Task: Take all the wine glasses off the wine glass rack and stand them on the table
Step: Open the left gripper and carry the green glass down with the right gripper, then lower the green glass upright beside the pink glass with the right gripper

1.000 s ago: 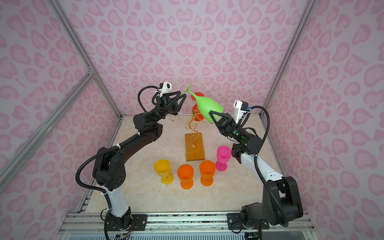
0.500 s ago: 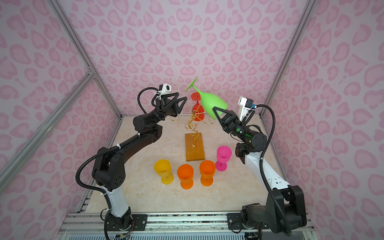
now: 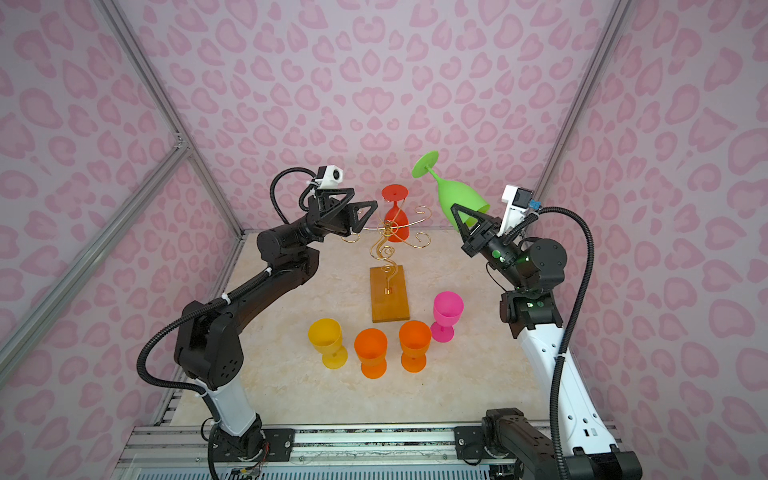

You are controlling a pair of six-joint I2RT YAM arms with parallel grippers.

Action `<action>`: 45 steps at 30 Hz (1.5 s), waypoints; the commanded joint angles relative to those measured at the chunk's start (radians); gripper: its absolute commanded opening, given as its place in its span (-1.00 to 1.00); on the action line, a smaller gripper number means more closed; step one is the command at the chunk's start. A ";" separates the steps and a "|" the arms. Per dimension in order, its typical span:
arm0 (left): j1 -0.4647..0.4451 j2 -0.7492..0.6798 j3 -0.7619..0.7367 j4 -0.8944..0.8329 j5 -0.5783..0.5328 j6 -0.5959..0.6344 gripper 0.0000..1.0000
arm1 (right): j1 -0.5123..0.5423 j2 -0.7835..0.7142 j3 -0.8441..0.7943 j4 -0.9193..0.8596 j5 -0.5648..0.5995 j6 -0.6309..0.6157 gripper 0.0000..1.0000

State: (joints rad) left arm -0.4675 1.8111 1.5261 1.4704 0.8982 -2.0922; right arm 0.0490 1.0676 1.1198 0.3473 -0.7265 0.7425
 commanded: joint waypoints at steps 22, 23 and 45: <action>0.075 -0.360 -0.019 -1.038 0.079 1.002 0.91 | -0.104 0.110 0.076 -0.578 0.135 -0.251 -0.94; 0.081 -0.375 -0.016 -1.087 0.068 1.036 0.93 | -0.106 0.122 0.080 -0.595 0.139 -0.258 -0.94; 0.128 -0.490 -0.012 -1.507 -0.104 1.383 0.97 | 0.021 0.427 0.403 -1.188 0.361 -0.620 -0.99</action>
State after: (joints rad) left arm -0.3412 1.3384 1.5116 0.0105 0.8356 -0.7753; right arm 0.0486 1.4723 1.4952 -0.7467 -0.4507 0.2005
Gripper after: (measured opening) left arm 0.986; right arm 0.049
